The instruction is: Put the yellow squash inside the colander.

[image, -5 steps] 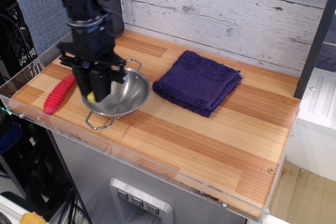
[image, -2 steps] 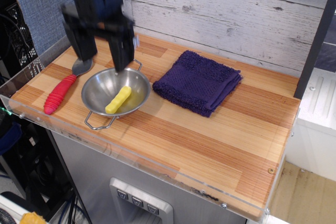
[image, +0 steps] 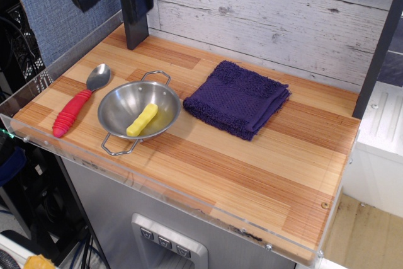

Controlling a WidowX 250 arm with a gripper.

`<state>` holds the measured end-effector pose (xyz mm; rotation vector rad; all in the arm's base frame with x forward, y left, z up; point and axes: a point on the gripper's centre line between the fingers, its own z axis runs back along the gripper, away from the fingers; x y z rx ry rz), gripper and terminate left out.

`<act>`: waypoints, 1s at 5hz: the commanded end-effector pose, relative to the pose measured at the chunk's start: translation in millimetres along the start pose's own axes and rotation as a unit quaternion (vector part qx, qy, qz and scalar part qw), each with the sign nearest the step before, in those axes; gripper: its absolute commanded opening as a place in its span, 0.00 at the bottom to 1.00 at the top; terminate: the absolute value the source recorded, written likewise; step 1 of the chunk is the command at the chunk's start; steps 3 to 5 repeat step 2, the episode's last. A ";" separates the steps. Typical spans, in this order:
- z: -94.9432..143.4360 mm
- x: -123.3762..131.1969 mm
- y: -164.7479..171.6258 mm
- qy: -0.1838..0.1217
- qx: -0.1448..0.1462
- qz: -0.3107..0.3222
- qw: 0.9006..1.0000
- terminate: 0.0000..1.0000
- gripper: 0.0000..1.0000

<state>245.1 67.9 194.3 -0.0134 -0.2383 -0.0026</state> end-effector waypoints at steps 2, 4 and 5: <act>1.2 -7.2 2.5 0.038 0.008 -0.019 0.999 1.00 1.00; 1.2 -7.2 2.5 0.038 0.008 -0.019 0.999 1.00 1.00; 1.2 -7.2 2.5 0.038 0.008 -0.019 0.999 1.00 1.00</act>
